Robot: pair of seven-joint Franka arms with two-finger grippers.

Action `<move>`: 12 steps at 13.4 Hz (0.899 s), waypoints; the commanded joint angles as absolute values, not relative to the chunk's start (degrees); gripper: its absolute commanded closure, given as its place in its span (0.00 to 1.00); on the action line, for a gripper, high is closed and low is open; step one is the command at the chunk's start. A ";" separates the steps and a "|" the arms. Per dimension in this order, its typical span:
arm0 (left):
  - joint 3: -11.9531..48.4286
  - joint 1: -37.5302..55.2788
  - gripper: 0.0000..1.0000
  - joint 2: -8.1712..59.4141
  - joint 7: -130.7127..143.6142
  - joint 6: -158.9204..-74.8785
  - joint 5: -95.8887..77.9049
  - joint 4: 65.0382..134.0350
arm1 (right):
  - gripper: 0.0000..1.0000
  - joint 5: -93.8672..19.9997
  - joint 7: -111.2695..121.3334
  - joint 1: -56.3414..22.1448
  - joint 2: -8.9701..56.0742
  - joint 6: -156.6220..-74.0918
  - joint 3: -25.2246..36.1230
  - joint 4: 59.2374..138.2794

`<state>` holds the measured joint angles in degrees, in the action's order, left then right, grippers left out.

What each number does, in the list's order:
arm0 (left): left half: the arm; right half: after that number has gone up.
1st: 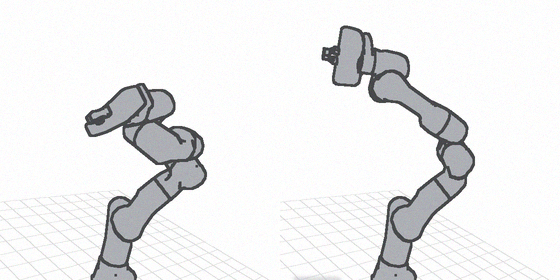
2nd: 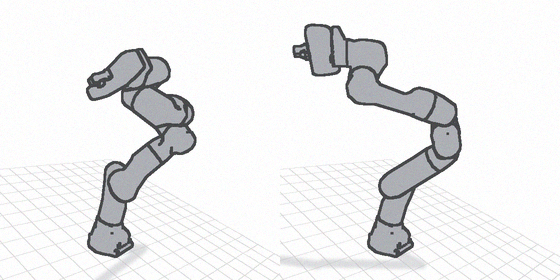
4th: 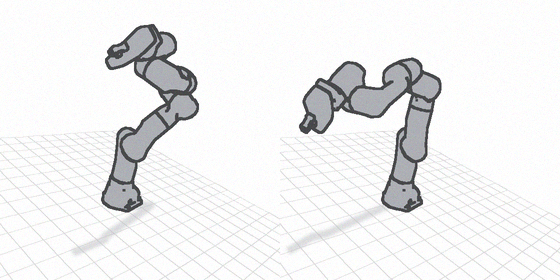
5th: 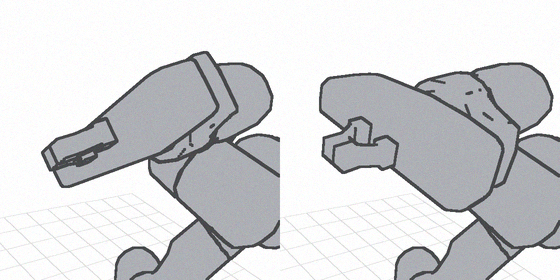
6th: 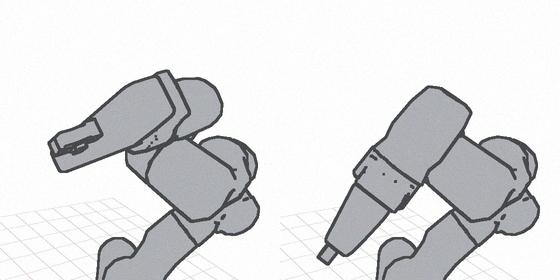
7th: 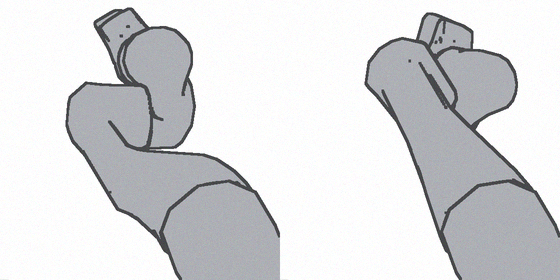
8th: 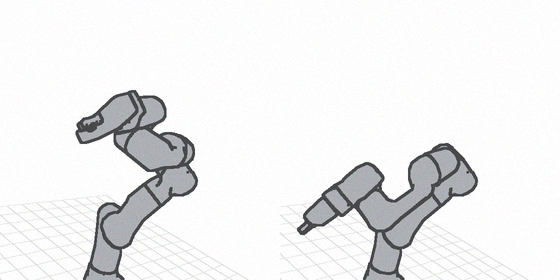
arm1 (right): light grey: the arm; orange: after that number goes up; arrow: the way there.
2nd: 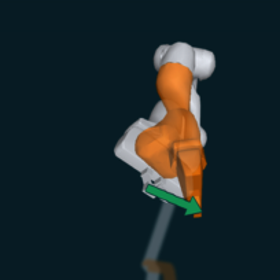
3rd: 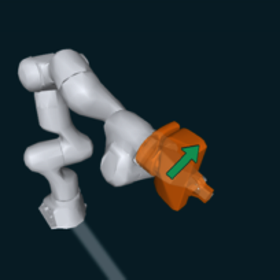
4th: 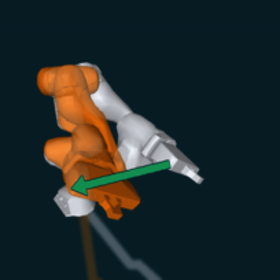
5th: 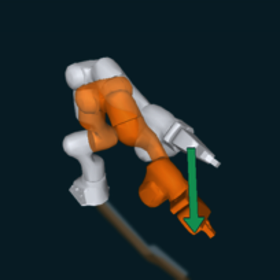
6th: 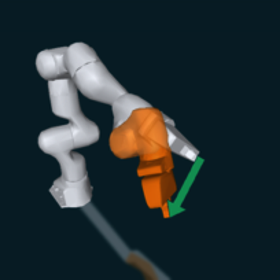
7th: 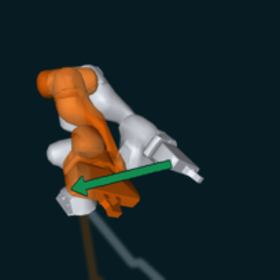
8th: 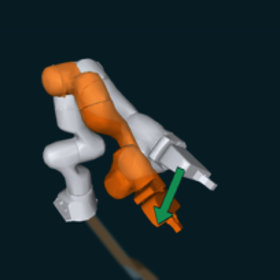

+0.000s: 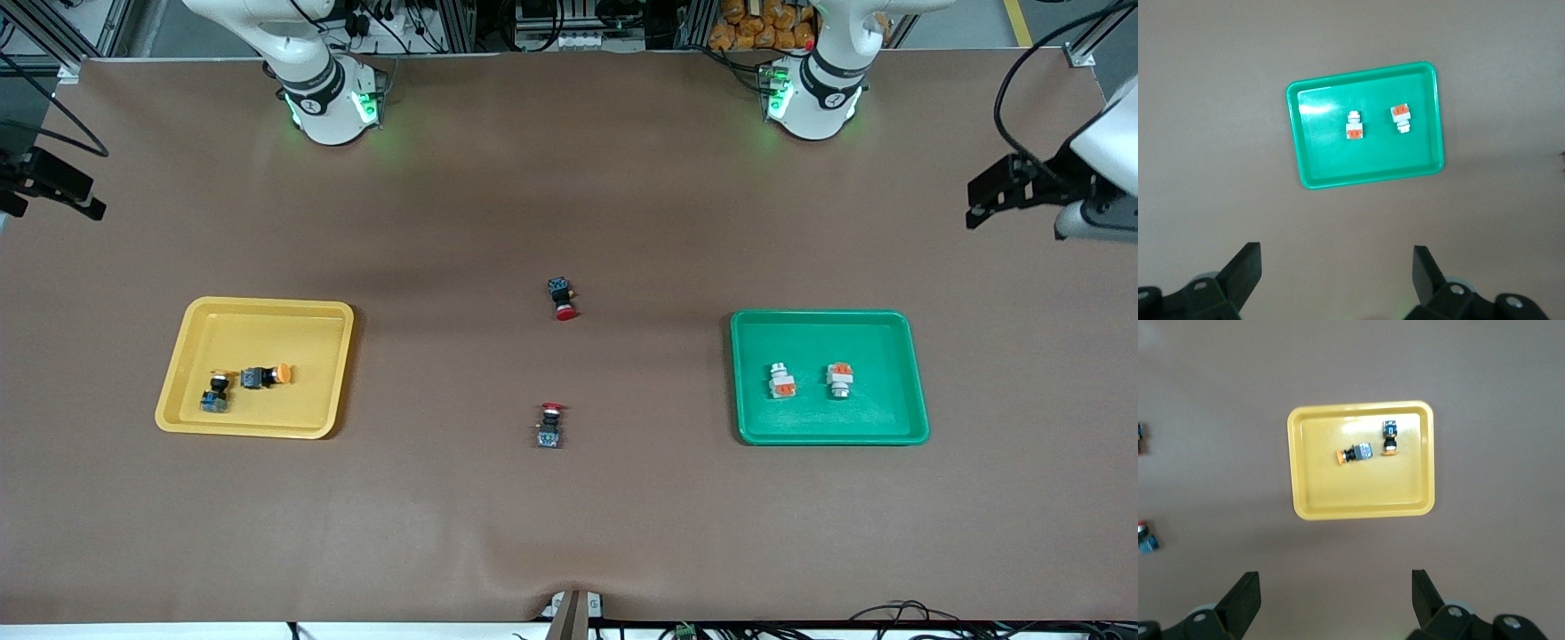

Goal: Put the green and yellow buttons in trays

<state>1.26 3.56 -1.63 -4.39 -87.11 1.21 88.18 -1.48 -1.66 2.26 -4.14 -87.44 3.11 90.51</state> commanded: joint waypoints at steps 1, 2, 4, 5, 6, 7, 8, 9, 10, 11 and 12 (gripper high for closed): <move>0.18 3.60 0.00 -4.31 -4.13 -87.89 0.62 91.67 | 0.00 -0.53 -5.10 1.85 -2.99 -87.45 2.73 89.30; 0.00 3.60 0.00 -4.22 -4.04 -88.15 0.62 91.23 | 0.00 -0.70 -5.27 1.76 -2.90 -87.36 2.72 89.30; -1.13 3.69 0.00 -3.78 -4.13 -89.47 0.62 89.05 | 0.00 -0.70 -5.27 1.84 -2.90 -86.84 2.64 89.47; -1.84 3.69 0.00 -3.78 -4.13 -89.73 0.18 88.86 | 0.00 -0.79 -5.36 1.93 -2.90 -86.92 2.55 89.39; -2.45 3.69 0.00 -3.78 -4.22 -90.78 -0.52 88.77 | 0.00 -0.79 -5.27 1.76 -2.81 -86.92 2.55 89.38; -2.81 3.78 0.00 -3.87 -4.13 -90.88 -0.61 88.86 | 0.00 -0.79 -5.27 1.58 -2.81 -86.84 2.55 89.47; -2.99 3.87 0.00 -4.13 -3.96 -90.62 -0.44 89.47 | 0.00 -0.79 -5.19 0.97 -2.46 -86.75 2.55 89.47; -3.08 3.87 0.00 -4.13 -3.52 -90.53 -0.27 89.65 | 0.00 -0.79 -5.19 0.79 -2.29 -86.75 2.55 89.56; -3.08 3.87 0.00 -4.22 -2.91 -90.09 0.08 89.74 | 0.00 -0.79 -5.27 0.70 -1.94 -86.75 2.55 89.39; -3.08 3.87 0.00 -4.31 -2.81 -89.91 0.09 90.26 | 0.00 -0.79 -5.27 0.53 -1.59 -86.92 2.55 89.30; -2.99 3.87 0.00 -4.22 -2.90 -89.91 0.09 90.09 | 0.00 -0.79 -5.27 0.53 -1.58 -86.92 2.55 89.21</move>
<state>-2.79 3.54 -3.06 -3.68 -90.16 0.39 89.06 -1.48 -4.19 0.95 -2.37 -87.44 2.58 90.51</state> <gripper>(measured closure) 0.000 0.000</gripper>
